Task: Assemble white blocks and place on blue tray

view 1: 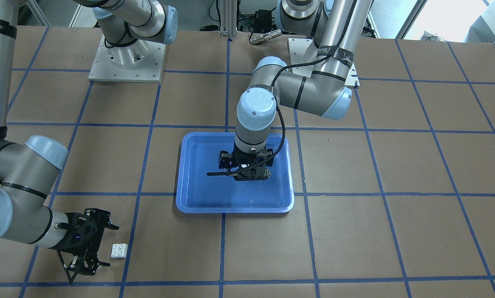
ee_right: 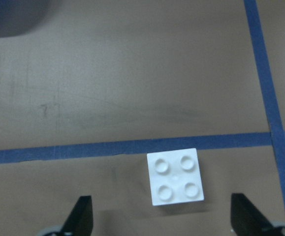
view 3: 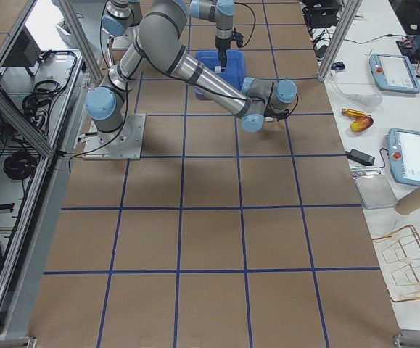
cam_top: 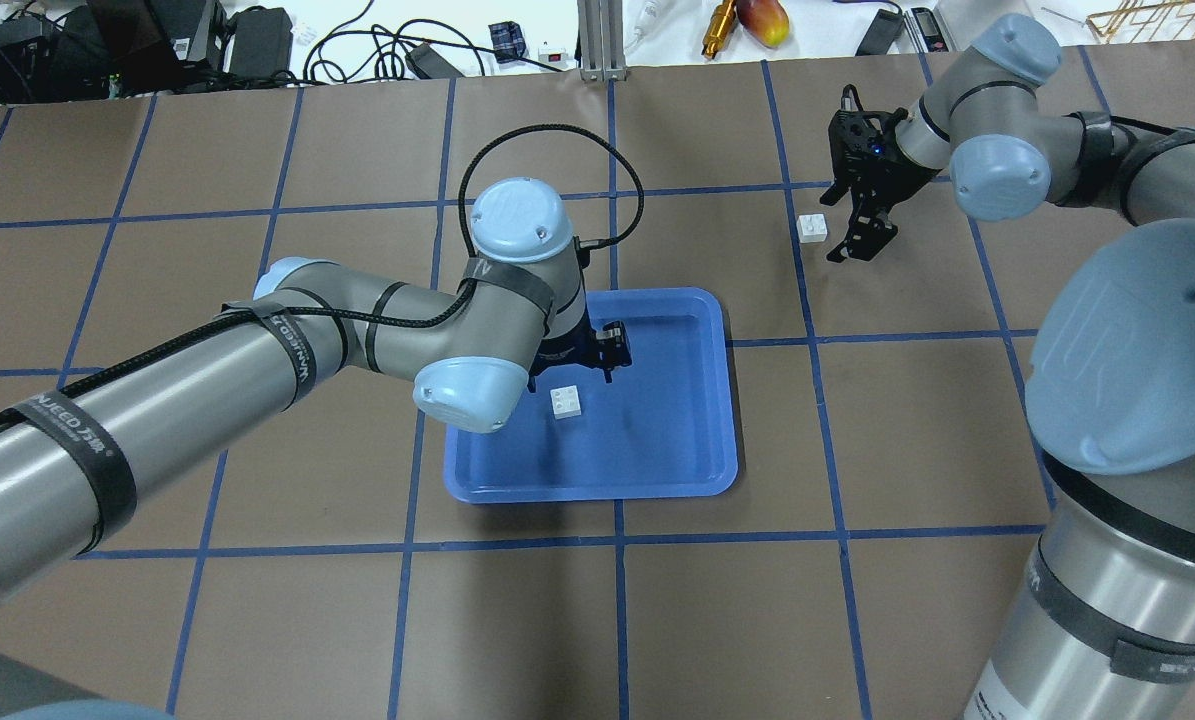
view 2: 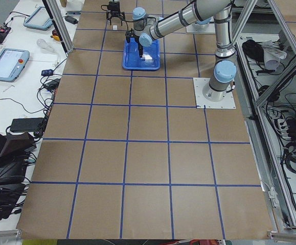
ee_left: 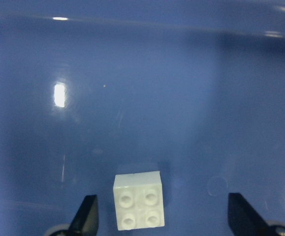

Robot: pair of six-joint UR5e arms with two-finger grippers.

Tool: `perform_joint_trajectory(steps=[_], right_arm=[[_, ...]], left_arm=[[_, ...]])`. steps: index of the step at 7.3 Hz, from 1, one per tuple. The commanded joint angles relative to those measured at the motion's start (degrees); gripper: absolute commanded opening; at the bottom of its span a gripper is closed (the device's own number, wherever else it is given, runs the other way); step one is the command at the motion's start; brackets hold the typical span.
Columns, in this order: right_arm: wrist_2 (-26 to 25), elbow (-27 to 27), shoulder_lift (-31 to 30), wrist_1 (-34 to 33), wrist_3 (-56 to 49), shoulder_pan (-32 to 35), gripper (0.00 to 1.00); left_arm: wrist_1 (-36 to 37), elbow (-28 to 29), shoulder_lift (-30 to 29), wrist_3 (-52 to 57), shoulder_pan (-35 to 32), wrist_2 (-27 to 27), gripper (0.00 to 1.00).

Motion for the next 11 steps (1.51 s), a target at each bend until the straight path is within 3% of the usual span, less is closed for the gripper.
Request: perform_joint_trajectory(steps=[1, 2, 3, 4, 5, 6, 7, 8, 11], right_arm=[[0.1, 0.0, 0.2, -0.1, -0.3, 0.0, 0.89], [0.1, -0.1, 0.6, -0.2, -0.3, 0.0, 0.86], [0.1, -0.1, 0.7, -0.2, -0.2, 0.0, 0.81], [0.1, -0.1, 0.6, -0.2, -0.2, 0.0, 0.64], [0.1, -0.1, 0.6, -0.2, -0.3, 0.0, 0.44], [0.1, -0.1, 0.5, -0.2, -0.3, 0.1, 0.35], [0.1, -0.1, 0.5, -0.2, -0.1, 0.1, 0.19], [0.1, -0.1, 0.3, -0.1, 0.3, 0.1, 0.01], [-0.1, 0.0, -1.7, 2.3, 0.5, 0.2, 0.00]], left_arm=[[-4.0, 0.3, 2.4, 4.5, 6.1, -0.1, 0.91], [-4.4, -0.3, 3.0, 5.9, 6.6, -0.2, 0.53], [-4.7, -0.7, 3.0, 5.9, 6.6, -0.1, 0.43], [-7.8, -2.0, 3.2, 4.8, 6.5, -0.1, 0.30], [-7.5, -2.7, 3.5, 2.5, 6.5, -0.6, 0.27], [-7.0, -2.5, 3.5, 2.4, 6.9, -1.2, 0.09], [-6.3, -2.3, 3.3, 1.9, 7.3, -2.3, 0.00], [-6.2, -2.3, 3.2, 1.7, 7.3, -2.7, 0.00], [-3.9, -2.2, 2.5, -1.7, 7.3, -7.2, 0.00]])
